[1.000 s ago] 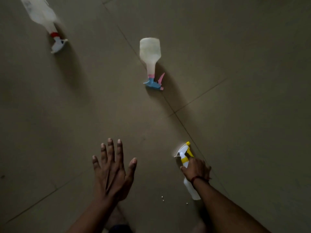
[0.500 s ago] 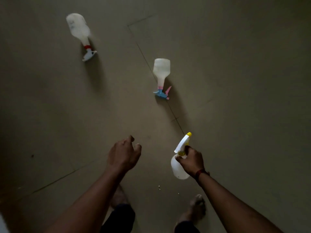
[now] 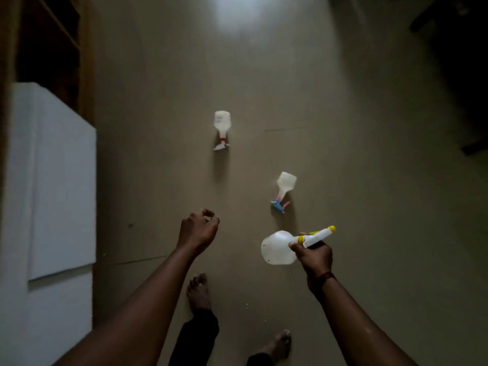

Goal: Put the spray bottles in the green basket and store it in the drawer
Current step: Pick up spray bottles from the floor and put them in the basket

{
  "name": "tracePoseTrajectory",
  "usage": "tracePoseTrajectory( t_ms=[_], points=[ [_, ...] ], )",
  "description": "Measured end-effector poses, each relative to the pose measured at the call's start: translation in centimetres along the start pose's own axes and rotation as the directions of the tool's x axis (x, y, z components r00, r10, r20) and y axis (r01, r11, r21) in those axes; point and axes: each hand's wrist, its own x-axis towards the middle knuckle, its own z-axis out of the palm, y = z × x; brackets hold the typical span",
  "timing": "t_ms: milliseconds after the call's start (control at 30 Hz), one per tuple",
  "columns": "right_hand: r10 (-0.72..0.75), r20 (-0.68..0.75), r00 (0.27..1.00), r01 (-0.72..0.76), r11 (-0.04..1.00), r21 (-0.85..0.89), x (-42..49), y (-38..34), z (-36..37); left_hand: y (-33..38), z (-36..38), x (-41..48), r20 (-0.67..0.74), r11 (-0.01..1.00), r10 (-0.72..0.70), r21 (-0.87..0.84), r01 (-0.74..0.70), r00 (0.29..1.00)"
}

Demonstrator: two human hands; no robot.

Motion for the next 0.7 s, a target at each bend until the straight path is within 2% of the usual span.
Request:
tracePoseTrajectory(
  t_ms=[200,367,533,700],
  points=[
    [-0.097,0.138,0.986,0.083,0.991,0.109,-8.1,-9.3,4.0,-0.5,-11.5,-4.0,-0.133,0.996,-0.041,-0.089,0.029,0.990],
    [-0.207,0.334,0.919,0.173,0.976,0.128,-16.0,-14.3,8.8,-3.6,-18.7,-7.5,-0.204,0.982,-0.131,-0.158,0.100,0.970],
    [-0.282,0.511,0.812,0.312,0.950,0.028,-23.3,-16.7,13.3,-7.9,-23.6,-11.6,-0.252,0.956,-0.222,-0.248,0.159,0.942],
    [-0.333,0.691,0.641,0.487,0.873,-0.032,-28.2,-18.2,17.3,-12.0,-27.5,-17.1,-0.356,0.907,-0.341,-0.370,0.204,0.870]
  ],
)
